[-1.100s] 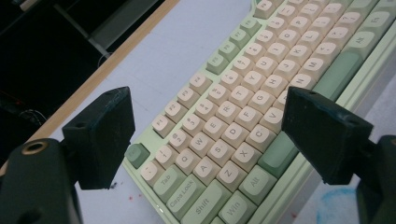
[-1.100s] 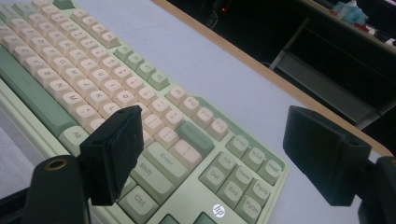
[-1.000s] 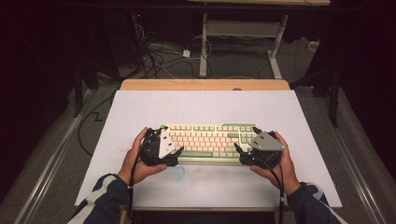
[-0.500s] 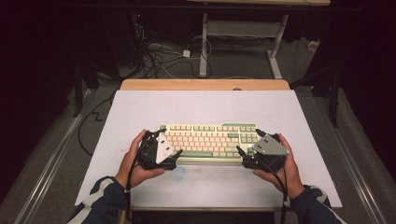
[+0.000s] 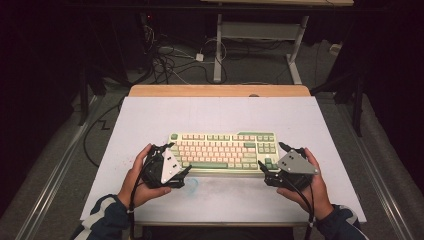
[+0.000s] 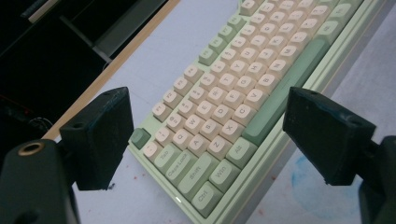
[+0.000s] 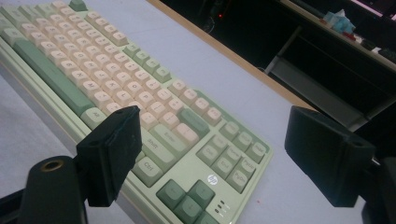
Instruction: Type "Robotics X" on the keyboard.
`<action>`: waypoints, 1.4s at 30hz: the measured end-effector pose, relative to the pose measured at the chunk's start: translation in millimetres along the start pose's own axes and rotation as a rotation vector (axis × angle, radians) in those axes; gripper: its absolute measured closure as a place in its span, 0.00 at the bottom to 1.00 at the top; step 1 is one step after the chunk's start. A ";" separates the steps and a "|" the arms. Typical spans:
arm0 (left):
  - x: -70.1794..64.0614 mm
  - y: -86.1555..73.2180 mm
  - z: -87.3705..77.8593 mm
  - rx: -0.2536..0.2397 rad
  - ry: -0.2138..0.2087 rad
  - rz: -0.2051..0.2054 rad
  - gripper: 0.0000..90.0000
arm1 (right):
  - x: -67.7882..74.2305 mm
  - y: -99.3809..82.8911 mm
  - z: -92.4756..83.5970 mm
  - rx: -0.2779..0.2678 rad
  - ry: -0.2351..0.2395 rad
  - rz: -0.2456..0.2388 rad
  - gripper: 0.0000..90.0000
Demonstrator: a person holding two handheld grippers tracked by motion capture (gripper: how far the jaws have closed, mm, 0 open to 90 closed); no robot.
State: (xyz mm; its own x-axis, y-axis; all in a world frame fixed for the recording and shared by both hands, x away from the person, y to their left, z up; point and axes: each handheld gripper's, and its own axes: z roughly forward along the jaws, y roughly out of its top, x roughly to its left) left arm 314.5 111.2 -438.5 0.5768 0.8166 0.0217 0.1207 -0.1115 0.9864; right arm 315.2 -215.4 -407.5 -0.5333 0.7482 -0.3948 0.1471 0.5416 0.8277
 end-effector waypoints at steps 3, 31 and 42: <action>1.9 -1.3 -3.5 0.004 0.006 0.001 0.17 | -0.7 -2.2 -2.4 0.003 -0.004 0.002 0.22; 28.8 -24.9 -30.3 0.042 0.051 -0.006 0.17 | -18.0 -33.2 -27.2 0.035 -0.056 0.041 0.22; 45.7 -41.2 -37.1 0.060 0.096 -0.022 0.17 | -31.4 -55.9 -31.1 0.079 -0.093 0.072 0.22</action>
State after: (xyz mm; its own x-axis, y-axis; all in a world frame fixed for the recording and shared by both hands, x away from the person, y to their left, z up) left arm 306.0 174.1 -472.2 0.4934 0.8696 0.0184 0.1822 -0.1240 0.9754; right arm 297.8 -281.1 -429.0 -0.4403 0.8164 -0.3736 0.2496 0.5111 0.8225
